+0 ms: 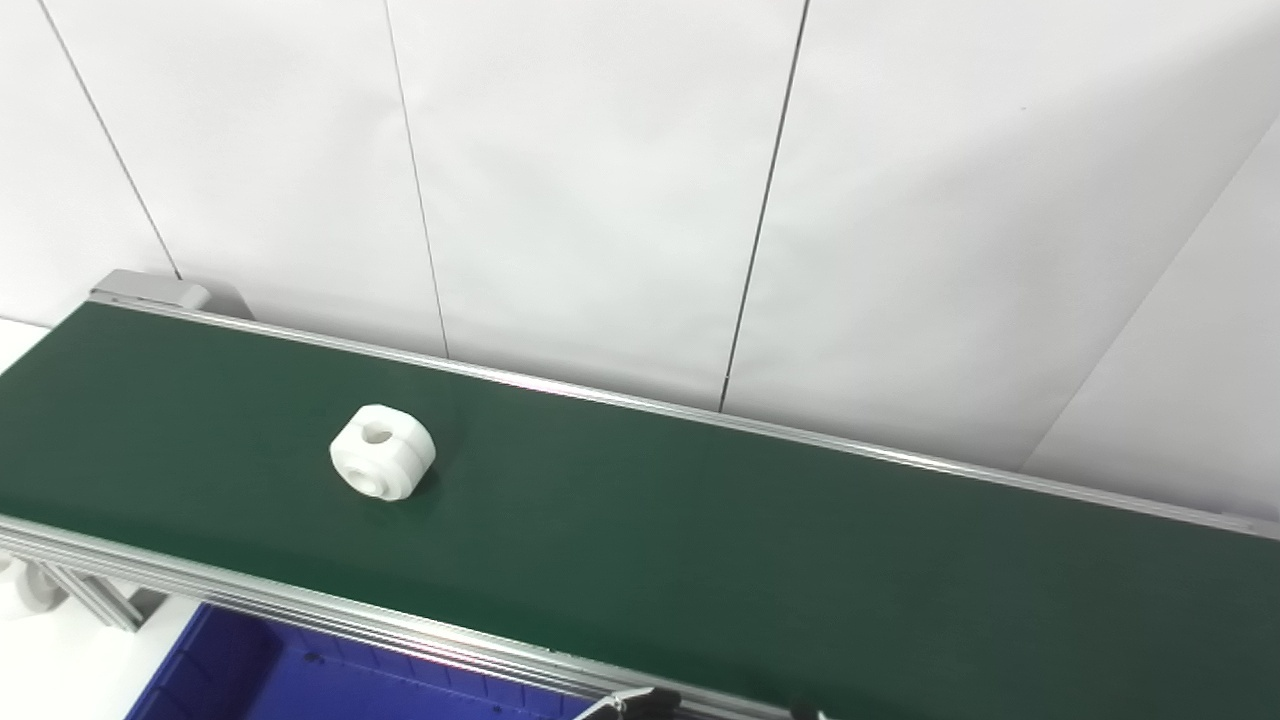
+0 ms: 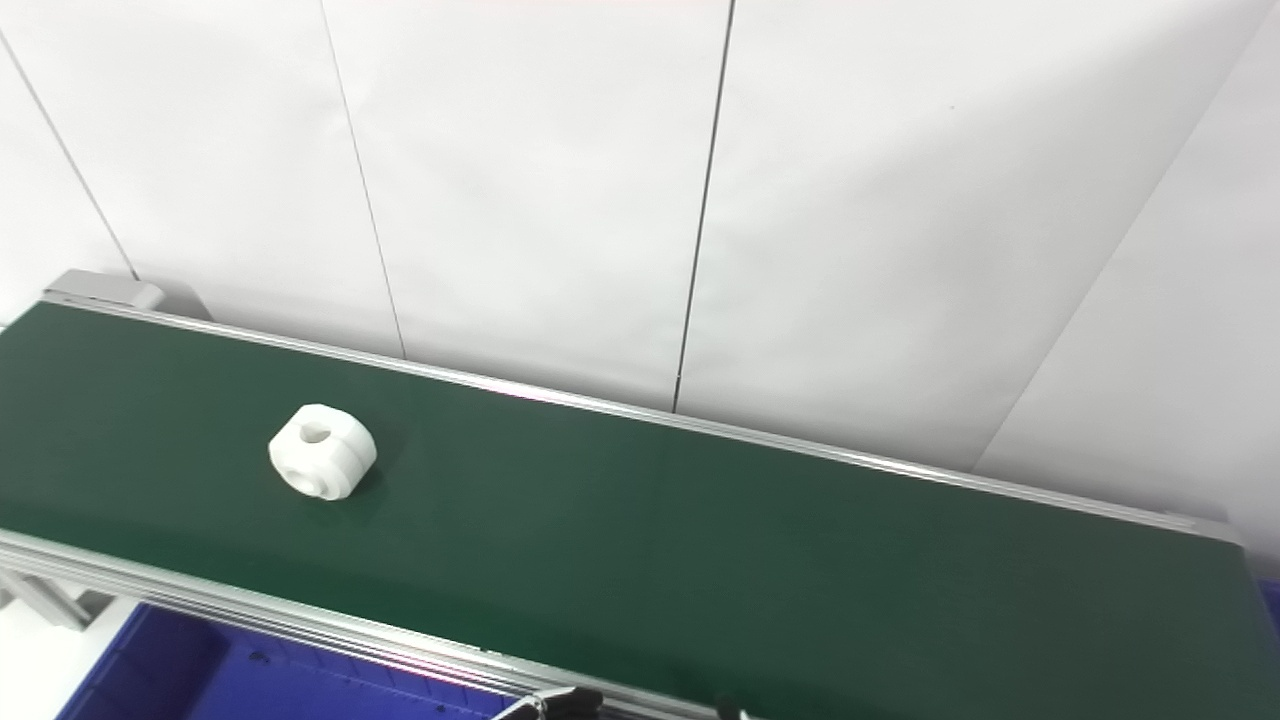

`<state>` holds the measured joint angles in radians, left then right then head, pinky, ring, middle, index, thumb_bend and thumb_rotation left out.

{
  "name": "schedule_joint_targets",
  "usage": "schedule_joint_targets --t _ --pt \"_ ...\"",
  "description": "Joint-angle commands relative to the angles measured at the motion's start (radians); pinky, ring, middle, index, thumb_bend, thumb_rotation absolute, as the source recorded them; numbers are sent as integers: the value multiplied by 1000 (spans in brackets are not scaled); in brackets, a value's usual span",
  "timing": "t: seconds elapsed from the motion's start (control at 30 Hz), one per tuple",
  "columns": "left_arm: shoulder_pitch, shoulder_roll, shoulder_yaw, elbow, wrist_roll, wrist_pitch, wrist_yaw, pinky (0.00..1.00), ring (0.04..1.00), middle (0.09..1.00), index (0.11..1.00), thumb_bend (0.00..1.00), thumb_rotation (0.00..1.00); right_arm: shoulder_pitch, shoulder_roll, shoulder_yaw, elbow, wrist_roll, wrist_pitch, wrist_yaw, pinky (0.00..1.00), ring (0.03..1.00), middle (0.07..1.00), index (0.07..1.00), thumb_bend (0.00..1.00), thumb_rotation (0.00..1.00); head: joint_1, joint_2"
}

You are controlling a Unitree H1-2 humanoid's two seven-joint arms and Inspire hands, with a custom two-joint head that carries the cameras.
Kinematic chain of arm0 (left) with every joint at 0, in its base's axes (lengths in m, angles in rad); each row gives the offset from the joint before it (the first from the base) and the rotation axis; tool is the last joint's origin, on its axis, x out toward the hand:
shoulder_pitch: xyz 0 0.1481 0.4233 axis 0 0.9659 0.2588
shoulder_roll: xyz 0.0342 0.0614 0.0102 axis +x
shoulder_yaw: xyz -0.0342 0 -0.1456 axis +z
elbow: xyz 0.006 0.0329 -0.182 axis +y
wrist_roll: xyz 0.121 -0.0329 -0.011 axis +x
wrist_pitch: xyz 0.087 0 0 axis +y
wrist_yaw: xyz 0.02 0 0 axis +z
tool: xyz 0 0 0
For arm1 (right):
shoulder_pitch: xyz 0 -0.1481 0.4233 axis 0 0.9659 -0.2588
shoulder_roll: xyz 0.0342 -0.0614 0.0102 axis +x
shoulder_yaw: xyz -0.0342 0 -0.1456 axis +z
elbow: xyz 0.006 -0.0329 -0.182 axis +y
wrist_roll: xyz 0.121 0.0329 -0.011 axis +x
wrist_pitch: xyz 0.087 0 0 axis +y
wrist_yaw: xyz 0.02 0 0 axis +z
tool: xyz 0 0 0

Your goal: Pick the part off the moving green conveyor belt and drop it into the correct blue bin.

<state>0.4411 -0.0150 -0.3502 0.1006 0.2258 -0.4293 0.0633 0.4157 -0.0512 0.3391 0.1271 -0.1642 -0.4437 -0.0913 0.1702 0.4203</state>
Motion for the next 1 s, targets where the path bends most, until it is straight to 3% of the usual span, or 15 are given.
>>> schedule_joint_targets --t 0.0,0.23,0.47,0.6,0.73,0.83,0.97 --pt "-8 -7 -10 -2 19 -40 17 657 763 778 752 892 780 -3 2 -1 -15 11 -26 -2 1000 989 979 984 914 1000 6 3" --pt "-1 -11 -26 -43 20 -40 9 652 751 770 748 895 783 2 -11 -6 -38 3 -26 1 954 979 976 990 893 1000 42 36" --pt "17 11 -57 -199 3 -40 -7 623 746 759 734 908 746 21 -17 -14 -72 8 -25 19 999 999 989 1000 880 1000 71 69" --pt "-12 32 -60 -312 -5 -40 -2 617 747 764 741 911 720 23 -18 -21 -78 10 -25 32 1000 996 992 1000 876 1000 87 84" --pt "-51 53 -19 -430 -2 29 -49 637 766 786 766 945 644 24 -16 -23 -84 9 -25 41 1000 997 993 1000 869 1000 97 102" --pt "-128 98 44 -515 33 126 -100 620 741 770 761 958 570 27 -9 -26 -89 7 -24 50 1000 1000 1000 1000 879 1000 93 107" --pt "-245 176 123 -571 48 209 -162 604 737 776 764 988 463 29 1 -26 -90 2 -24 47 1000 1000 996 1000 864 1000 91 109"
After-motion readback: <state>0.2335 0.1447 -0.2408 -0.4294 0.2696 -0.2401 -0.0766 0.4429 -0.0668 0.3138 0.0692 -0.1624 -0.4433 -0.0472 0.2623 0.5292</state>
